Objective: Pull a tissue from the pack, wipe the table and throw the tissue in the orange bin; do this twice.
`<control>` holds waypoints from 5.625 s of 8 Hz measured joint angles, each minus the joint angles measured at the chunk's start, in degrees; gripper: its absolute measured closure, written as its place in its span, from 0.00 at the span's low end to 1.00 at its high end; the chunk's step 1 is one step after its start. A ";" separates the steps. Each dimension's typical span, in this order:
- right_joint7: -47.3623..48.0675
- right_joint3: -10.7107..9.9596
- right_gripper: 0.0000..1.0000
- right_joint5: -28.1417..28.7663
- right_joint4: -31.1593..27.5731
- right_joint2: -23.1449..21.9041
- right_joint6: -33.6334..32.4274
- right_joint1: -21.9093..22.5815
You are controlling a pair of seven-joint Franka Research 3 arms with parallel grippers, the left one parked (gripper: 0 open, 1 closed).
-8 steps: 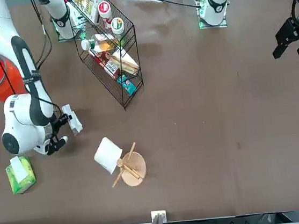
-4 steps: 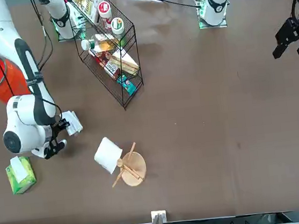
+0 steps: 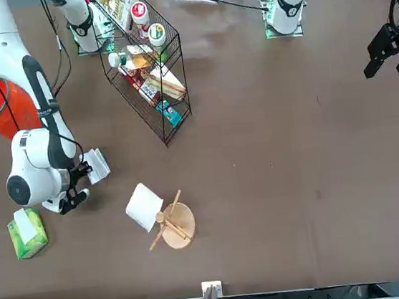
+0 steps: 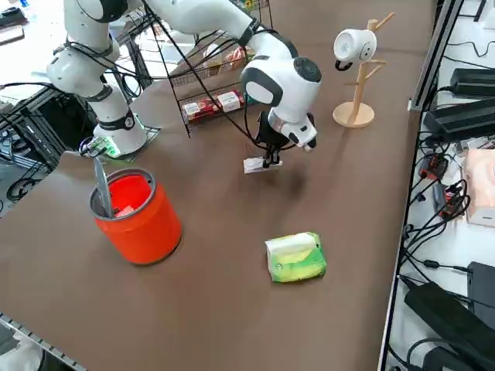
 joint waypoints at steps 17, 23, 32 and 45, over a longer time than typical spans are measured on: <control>2.57 0.37 0.34 -6.86 -9.21 -2.25 7.70 5.96; 6.61 0.40 0.40 -9.30 -11.84 -2.64 11.28 7.07; 7.42 -0.13 0.98 -10.74 -12.26 -3.17 12.34 7.38; -5.94 -5.46 0.98 -14.63 -10.89 -14.21 -0.63 2.99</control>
